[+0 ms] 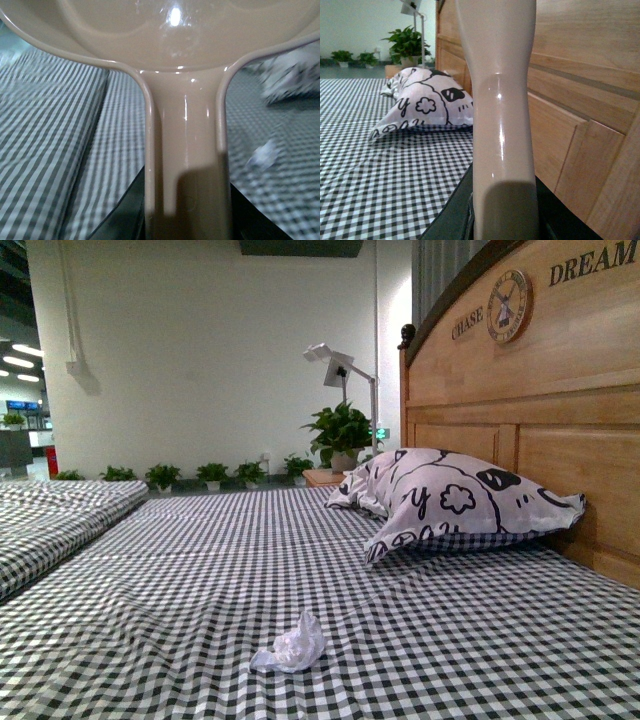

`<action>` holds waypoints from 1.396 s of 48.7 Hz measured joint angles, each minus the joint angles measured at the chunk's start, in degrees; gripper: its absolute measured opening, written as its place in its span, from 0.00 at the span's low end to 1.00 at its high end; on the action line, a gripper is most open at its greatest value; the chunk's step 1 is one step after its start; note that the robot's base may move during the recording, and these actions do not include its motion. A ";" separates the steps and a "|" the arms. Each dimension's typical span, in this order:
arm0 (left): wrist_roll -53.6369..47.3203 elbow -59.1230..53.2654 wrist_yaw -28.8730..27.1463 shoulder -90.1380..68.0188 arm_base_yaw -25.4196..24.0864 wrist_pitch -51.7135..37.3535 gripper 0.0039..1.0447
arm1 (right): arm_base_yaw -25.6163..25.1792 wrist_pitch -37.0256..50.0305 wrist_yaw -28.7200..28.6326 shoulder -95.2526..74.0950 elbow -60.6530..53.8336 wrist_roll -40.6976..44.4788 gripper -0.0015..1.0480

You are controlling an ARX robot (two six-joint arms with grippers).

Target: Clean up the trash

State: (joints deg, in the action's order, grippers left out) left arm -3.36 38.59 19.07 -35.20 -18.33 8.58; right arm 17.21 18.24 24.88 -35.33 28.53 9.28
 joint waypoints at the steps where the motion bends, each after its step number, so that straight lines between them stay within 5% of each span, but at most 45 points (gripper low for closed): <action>1: -0.81 1.53 -0.66 -2.29 -0.07 3.98 0.23 | -0.04 0.00 0.02 0.02 -0.02 0.00 0.18; 20: -26.25 10.60 13.05 -22.53 5.46 13.16 0.23 | 0.02 0.00 -0.07 0.13 0.00 0.02 0.18; 38: -46.16 13.81 13.60 -35.60 7.41 21.66 0.23 | 0.02 0.00 -0.26 0.13 0.00 0.02 0.18; 68: -52.74 15.56 11.63 -48.87 7.32 19.71 0.23 | 0.02 0.00 -0.26 0.13 0.00 0.02 0.18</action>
State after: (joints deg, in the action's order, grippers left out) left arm -56.10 54.15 30.70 -84.07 -11.00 28.29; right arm 17.23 18.24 24.62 -35.20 28.53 9.30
